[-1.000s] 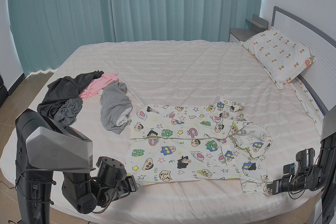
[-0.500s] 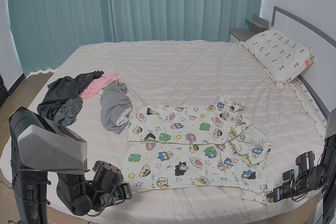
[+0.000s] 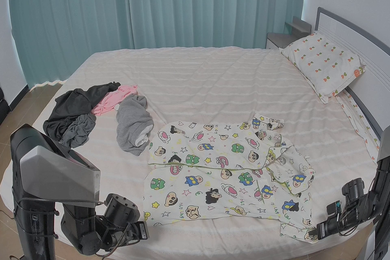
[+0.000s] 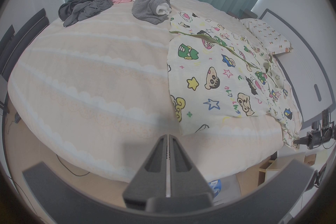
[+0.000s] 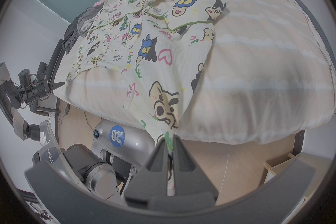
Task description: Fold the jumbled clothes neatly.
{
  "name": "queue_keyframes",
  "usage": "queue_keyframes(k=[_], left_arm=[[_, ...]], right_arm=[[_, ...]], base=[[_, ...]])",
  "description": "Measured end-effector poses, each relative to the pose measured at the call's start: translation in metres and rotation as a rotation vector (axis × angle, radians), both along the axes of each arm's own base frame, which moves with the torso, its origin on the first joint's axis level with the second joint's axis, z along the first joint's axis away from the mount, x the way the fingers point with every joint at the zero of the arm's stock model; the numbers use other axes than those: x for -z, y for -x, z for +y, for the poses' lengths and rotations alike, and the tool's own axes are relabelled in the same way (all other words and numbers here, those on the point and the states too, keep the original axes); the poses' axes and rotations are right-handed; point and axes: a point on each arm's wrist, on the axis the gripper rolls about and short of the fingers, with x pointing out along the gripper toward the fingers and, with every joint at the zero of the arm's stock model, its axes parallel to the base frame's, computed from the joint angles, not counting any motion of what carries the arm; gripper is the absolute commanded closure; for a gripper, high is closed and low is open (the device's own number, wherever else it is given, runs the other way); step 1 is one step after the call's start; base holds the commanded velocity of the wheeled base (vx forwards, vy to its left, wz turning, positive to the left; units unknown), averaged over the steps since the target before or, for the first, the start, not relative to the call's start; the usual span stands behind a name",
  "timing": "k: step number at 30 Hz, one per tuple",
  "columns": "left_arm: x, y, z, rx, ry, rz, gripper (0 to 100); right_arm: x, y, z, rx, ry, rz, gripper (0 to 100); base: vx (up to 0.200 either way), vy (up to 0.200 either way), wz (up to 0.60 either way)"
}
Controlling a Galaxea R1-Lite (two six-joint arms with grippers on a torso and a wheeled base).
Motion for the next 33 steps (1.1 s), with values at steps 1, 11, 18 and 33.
queue_keyframes(k=[1, 11, 18, 33], left_arm=[[-0.001, -0.001, 0.000, -0.001, 0.005, -0.003, 100], [-0.012, -0.007, -0.005, 0.036, 0.097, -0.034, 0], [-0.014, -0.011, -0.010, 0.083, 0.137, -0.037, 0], [0.013, -0.028, -0.031, 0.094, 0.024, -0.079, 0]], right_arm=[[0.000, 0.000, 0.000, 0.001, -0.001, -0.002, 100], [0.000, 0.000, -0.001, 0.007, -0.004, -0.005, 100], [0.000, -0.001, -0.001, 0.007, -0.007, -0.008, 100], [-0.002, -0.007, -0.002, 0.015, 0.003, -0.073, 100]], base=[[0.000, 0.000, 0.00], [0.000, 0.000, 0.00], [0.000, 0.000, 0.00], [0.000, 0.000, 0.00]])
